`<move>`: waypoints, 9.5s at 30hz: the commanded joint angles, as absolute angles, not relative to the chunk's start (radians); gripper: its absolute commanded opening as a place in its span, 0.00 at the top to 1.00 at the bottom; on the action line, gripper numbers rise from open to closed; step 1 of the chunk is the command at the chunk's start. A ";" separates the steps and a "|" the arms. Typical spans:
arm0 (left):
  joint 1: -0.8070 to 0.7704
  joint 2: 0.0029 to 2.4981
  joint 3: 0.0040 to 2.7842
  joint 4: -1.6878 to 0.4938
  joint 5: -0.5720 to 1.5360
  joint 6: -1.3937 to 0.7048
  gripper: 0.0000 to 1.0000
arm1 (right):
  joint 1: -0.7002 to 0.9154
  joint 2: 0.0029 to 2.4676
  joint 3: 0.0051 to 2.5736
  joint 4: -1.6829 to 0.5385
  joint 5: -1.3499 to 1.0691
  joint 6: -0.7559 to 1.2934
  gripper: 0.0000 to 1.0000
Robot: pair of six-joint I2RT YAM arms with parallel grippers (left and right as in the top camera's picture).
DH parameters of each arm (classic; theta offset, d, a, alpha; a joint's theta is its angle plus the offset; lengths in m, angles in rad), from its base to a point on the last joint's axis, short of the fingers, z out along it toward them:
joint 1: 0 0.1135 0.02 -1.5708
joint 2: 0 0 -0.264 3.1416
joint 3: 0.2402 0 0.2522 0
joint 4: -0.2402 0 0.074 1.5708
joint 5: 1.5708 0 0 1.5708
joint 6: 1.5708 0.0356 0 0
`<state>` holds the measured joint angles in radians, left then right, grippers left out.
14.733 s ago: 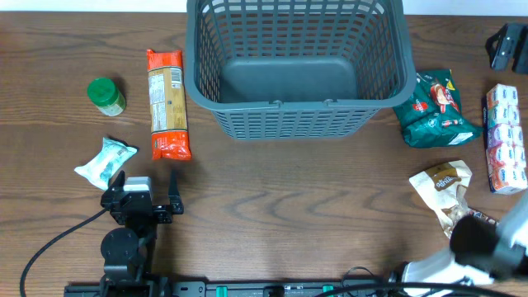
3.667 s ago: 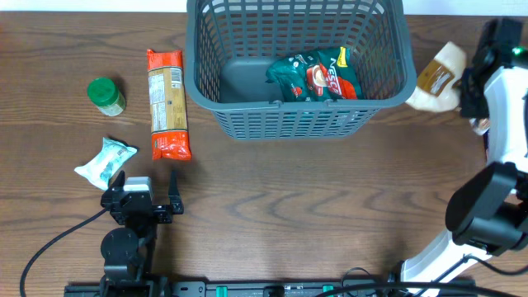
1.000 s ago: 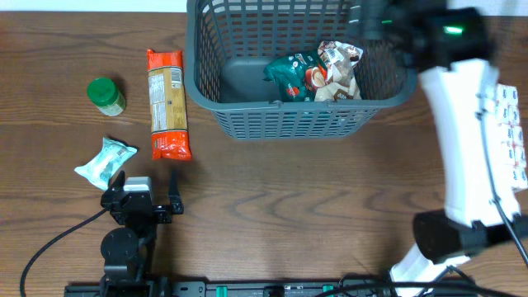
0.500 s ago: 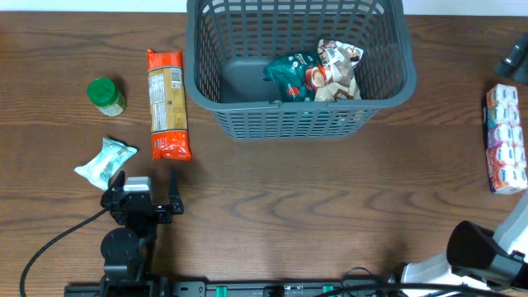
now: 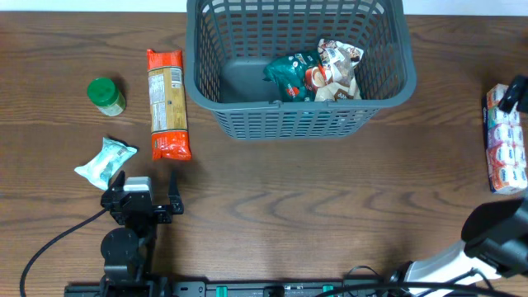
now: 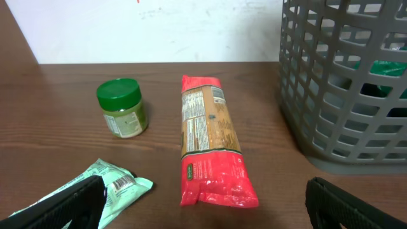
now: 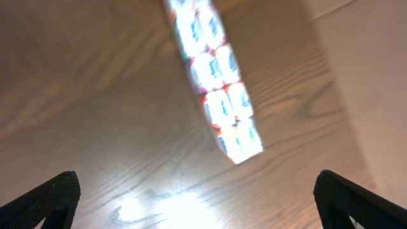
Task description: Pack container
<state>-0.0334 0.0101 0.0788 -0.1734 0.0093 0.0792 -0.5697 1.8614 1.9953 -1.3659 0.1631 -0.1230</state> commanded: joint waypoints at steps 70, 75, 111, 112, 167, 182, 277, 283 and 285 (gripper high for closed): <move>-0.028 0.004 0.054 -0.184 0.015 0.086 0.02 | -0.522 1.784 1.951 -1.008 -0.117 -0.083 0.99; -0.028 0.004 0.054 -0.183 0.015 0.086 0.01 | -0.347 1.684 2.108 -1.014 -0.117 -0.084 0.99; -0.028 0.004 0.054 -0.183 0.015 0.086 0.01 | 0.268 2.112 2.162 -1.263 -0.163 -0.708 0.99; -0.028 0.004 0.054 -0.183 0.015 0.086 0.01 | 0.270 2.112 2.162 -1.256 -0.162 -0.700 0.99; -0.028 0.004 0.054 -0.183 0.016 0.085 0.01 | -0.378 1.640 2.372 -1.279 0.381 0.224 0.01; -0.029 0.170 0.303 -0.192 0.019 -0.271 0.02 | -0.378 1.640 2.372 -1.279 0.381 0.224 0.01; 0.005 2.239 1.726 -0.788 0.025 -0.110 0.02 | -0.378 1.640 2.372 -1.279 0.381 0.224 0.01; 0.005 2.244 1.667 -0.756 0.014 -0.110 0.02 | -0.378 1.640 2.372 -1.279 0.381 0.224 0.01; 0.005 2.244 1.657 -0.747 0.014 -0.110 0.01 | -0.378 1.640 2.372 -1.279 0.381 0.224 0.01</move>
<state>0.0010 2.2208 1.6745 -0.7532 0.0326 -0.1017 -0.3759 1.6409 2.3730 -1.2785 0.3740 0.2062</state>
